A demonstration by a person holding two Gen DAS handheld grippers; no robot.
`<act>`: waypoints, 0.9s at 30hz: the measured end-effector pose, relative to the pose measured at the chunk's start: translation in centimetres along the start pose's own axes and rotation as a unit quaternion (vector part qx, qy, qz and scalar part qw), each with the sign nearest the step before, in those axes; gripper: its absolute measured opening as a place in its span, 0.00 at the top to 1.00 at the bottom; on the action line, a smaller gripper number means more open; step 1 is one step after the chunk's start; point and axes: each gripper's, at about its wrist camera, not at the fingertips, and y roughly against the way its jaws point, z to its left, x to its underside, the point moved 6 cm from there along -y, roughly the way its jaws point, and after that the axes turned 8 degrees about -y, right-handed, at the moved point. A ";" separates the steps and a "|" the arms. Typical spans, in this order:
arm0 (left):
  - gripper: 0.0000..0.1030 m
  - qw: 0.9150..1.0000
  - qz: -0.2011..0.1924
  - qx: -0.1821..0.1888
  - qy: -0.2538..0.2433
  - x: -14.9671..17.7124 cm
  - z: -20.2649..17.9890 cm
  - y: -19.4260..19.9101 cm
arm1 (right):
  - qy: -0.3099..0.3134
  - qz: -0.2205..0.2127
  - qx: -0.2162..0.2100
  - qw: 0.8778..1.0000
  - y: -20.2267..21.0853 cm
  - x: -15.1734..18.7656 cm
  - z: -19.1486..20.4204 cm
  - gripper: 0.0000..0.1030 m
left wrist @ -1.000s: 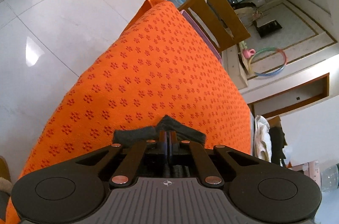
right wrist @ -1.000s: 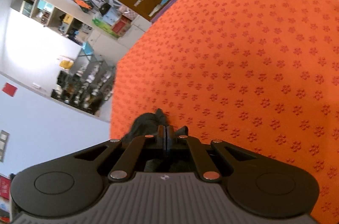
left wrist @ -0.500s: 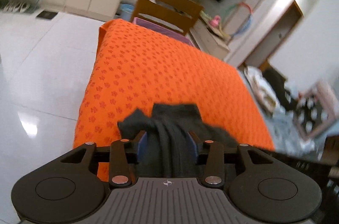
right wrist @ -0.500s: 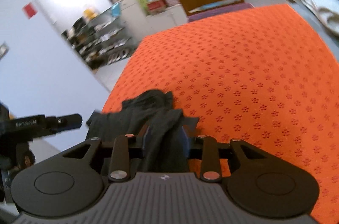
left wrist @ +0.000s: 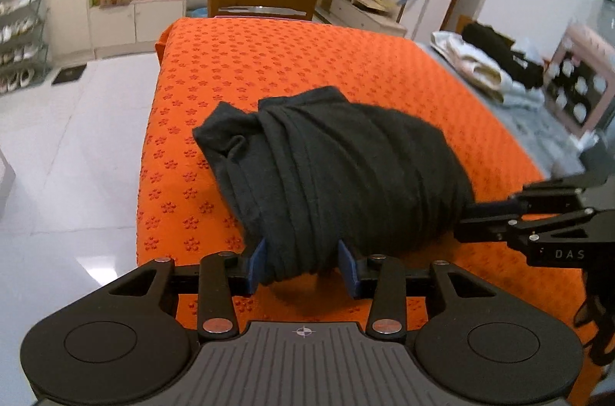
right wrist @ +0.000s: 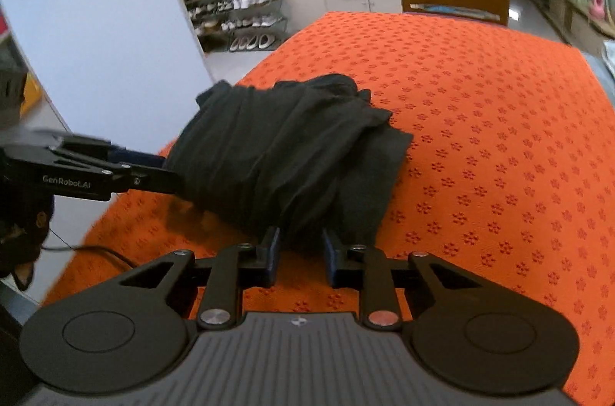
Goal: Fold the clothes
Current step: 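Lower the folded bundle onto the mat and open both tools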
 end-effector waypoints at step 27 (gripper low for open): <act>0.81 0.997 -0.013 -0.005 -0.072 0.1 -0.5 0.2 | 0.107 0.000 0.016 0.994 -1.1 -1.4 -0.3 0.83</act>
